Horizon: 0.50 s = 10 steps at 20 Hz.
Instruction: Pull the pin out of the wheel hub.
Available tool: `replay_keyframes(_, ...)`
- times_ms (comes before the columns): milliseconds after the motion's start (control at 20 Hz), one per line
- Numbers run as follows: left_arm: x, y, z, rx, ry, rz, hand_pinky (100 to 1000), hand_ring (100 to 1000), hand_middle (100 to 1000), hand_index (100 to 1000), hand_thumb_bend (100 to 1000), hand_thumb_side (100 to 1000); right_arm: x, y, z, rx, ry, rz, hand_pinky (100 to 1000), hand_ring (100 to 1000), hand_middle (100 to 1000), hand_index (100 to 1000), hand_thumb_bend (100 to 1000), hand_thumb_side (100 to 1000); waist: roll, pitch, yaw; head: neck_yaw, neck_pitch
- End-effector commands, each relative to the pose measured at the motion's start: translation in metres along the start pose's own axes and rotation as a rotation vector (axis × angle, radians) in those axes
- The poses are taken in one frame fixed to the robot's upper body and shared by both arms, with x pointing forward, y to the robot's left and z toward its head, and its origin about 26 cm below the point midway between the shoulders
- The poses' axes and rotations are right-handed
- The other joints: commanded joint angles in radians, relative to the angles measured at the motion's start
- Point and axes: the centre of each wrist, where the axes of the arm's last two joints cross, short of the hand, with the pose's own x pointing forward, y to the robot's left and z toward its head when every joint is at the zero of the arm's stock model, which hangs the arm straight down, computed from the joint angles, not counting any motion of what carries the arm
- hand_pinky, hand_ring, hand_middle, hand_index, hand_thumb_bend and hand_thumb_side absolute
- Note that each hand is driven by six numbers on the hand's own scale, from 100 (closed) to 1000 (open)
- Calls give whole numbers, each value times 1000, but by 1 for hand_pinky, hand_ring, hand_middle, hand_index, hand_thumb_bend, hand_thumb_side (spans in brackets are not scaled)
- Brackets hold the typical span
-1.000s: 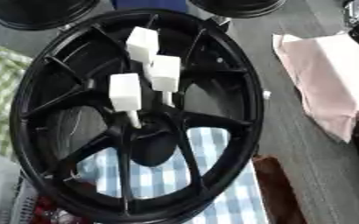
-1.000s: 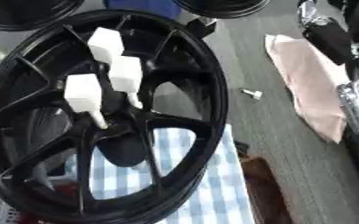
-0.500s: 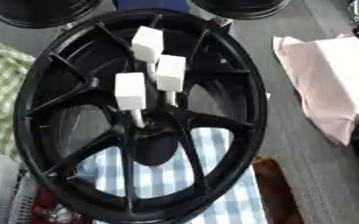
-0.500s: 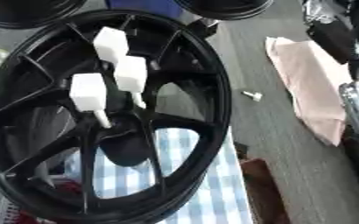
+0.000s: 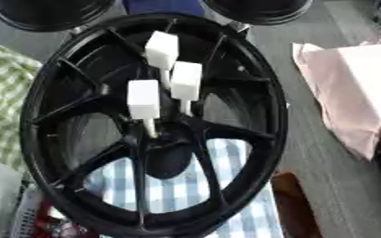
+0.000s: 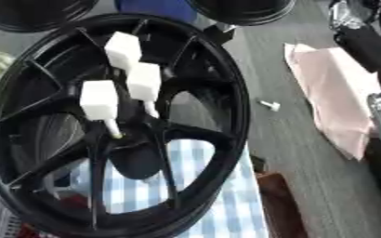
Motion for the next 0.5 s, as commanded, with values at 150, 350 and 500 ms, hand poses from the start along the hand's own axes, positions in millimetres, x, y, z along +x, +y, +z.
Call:
replay_keyframes(150, 34, -4, 14, 233, -219, 345, 666, 666, 597, 718, 525, 694, 11, -5, -7, -14, -49, -3, 892, 774, 760, 783, 164, 336, -10, -28, -2, 3, -11)
replay_keyframes(350, 40, -14, 20, 266, -258, 476, 666, 666, 597, 718, 525, 694, 12, -5, -8, -13, -53, -6, 892, 774, 760, 783, 164, 336, -10, -27, -4, 6, -10)
replay_keyframes(500, 50, -18, 22, 294, -297, 584, 667, 679, 614, 728, 585, 628, 16, 2, -12, -18, -69, -60, 892, 773, 760, 782, 168, 329, -23, -20, -15, 25, -13)
